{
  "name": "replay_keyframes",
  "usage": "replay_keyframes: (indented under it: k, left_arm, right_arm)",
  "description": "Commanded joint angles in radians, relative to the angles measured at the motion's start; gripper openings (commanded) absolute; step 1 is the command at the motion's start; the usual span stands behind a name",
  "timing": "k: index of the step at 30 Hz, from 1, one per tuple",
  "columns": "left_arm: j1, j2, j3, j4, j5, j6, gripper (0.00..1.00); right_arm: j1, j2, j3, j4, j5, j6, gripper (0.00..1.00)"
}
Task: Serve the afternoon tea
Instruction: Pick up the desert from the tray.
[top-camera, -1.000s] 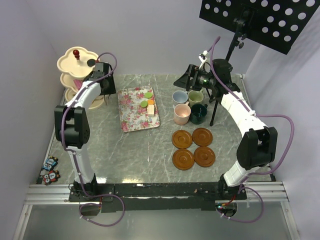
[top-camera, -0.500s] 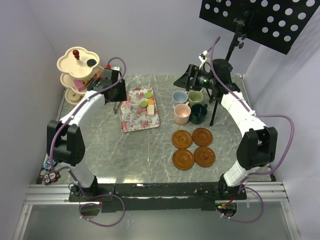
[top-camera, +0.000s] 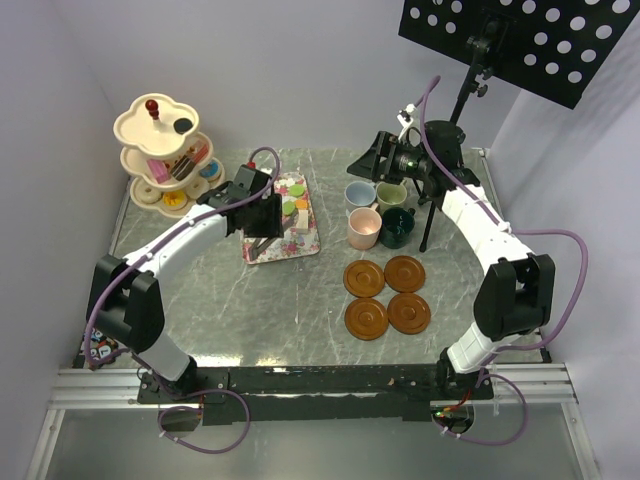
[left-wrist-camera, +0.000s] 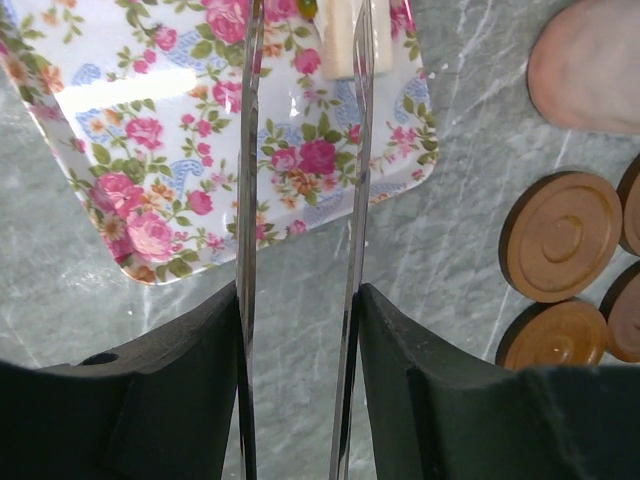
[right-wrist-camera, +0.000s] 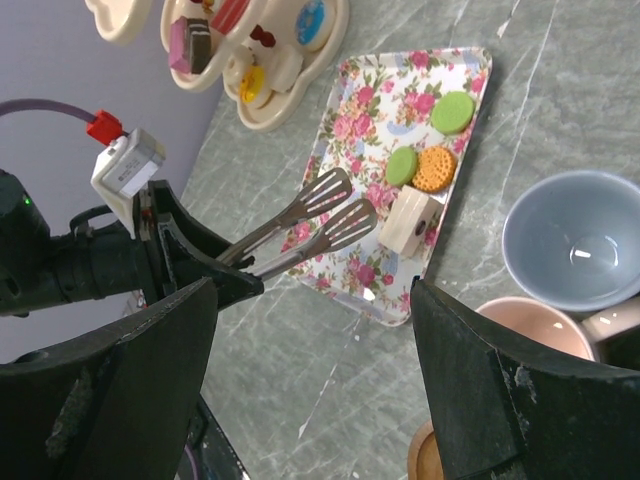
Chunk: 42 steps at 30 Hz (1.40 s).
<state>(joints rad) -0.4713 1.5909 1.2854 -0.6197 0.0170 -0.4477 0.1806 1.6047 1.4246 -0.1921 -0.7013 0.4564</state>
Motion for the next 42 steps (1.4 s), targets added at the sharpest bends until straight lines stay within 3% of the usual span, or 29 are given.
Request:
replay_keyframes:
  k: [1,36,42]
  left_arm:
    - [-0.018,-0.049,-0.006,0.001,0.017,-0.036,0.53]
    - [-0.084,0.115,0.089,-0.023,0.011,-0.016,0.54]
    - [-0.082,0.116,0.088,-0.028,-0.012,-0.019,0.47]
  right_arm:
    - [-0.007,-0.068,-0.030,0.042,-0.020,0.008,0.84]
    - [-0.007,-0.103,-0.066,0.060,-0.027,0.008,0.84]
    - [-0.007,-0.103,-0.066,0.059,-0.027,0.007,0.84]
